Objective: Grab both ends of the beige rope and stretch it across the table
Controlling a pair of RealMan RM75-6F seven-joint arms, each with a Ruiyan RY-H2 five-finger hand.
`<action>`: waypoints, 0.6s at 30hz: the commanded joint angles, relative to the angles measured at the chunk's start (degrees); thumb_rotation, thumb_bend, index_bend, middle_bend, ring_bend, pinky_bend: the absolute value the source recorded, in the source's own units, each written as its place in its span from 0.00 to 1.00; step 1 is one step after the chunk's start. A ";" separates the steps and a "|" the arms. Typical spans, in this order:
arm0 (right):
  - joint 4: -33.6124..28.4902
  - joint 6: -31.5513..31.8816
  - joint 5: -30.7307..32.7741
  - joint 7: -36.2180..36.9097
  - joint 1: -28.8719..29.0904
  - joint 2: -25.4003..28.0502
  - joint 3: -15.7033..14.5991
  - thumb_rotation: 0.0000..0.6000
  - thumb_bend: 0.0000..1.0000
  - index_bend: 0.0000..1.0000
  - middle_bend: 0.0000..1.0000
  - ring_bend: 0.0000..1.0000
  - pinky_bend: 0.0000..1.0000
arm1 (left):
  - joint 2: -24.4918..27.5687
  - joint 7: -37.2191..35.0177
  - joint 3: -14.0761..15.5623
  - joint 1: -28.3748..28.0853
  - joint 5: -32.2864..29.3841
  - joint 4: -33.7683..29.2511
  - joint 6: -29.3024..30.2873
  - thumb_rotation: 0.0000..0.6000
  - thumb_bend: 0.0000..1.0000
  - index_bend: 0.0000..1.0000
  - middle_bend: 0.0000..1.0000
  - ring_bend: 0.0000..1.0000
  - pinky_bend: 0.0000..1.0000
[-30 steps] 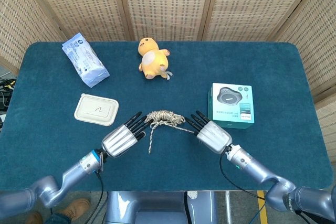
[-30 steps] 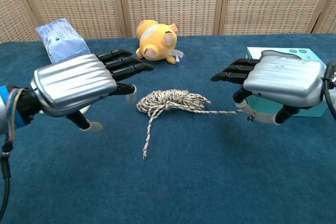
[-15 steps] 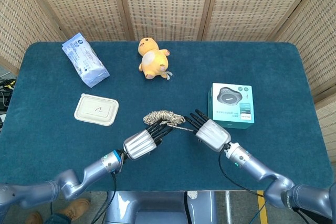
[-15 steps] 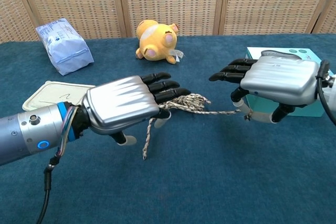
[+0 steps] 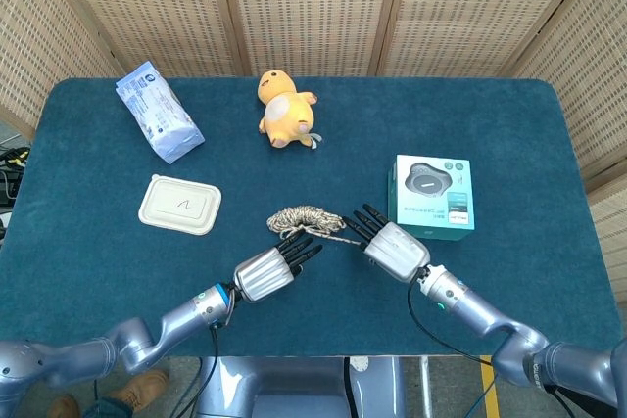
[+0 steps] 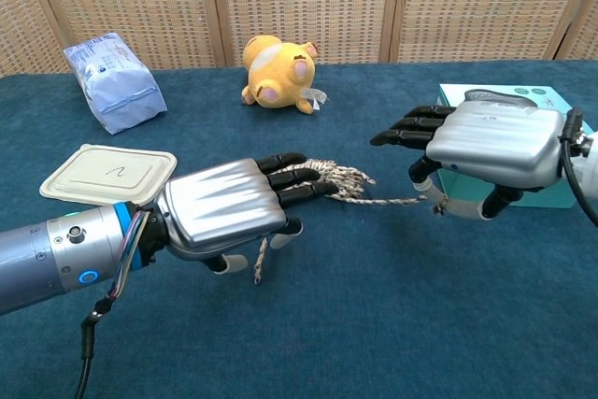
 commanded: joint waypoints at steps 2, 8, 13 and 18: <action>0.05 0.01 -0.03 -0.02 -0.08 -0.03 0.02 1.00 0.46 0.64 0.01 0.00 0.00 | -0.49 0.39 0.31 -0.31 -0.25 0.32 -0.12 1.00 0.29 0.50 0.00 0.00 0.00; 0.28 -0.07 -0.06 0.14 -0.26 -0.22 -0.05 1.00 0.46 0.64 0.01 0.00 0.00 | -1.45 0.93 0.56 -0.68 -1.07 0.77 -0.50 1.00 0.30 0.51 0.00 0.00 0.00; 0.73 -0.12 -0.16 0.36 -0.34 -0.51 -0.07 1.00 0.46 0.64 0.01 0.00 0.00 | -2.00 0.78 0.77 -1.05 -1.58 1.09 -0.46 1.00 0.33 0.52 0.00 0.00 0.00; 0.98 -0.10 -0.22 0.55 -0.40 -0.59 -0.03 1.00 0.46 0.64 0.01 0.00 0.00 | -2.21 0.82 1.09 -1.29 -1.73 1.46 -0.28 1.00 0.33 0.54 0.00 0.00 0.00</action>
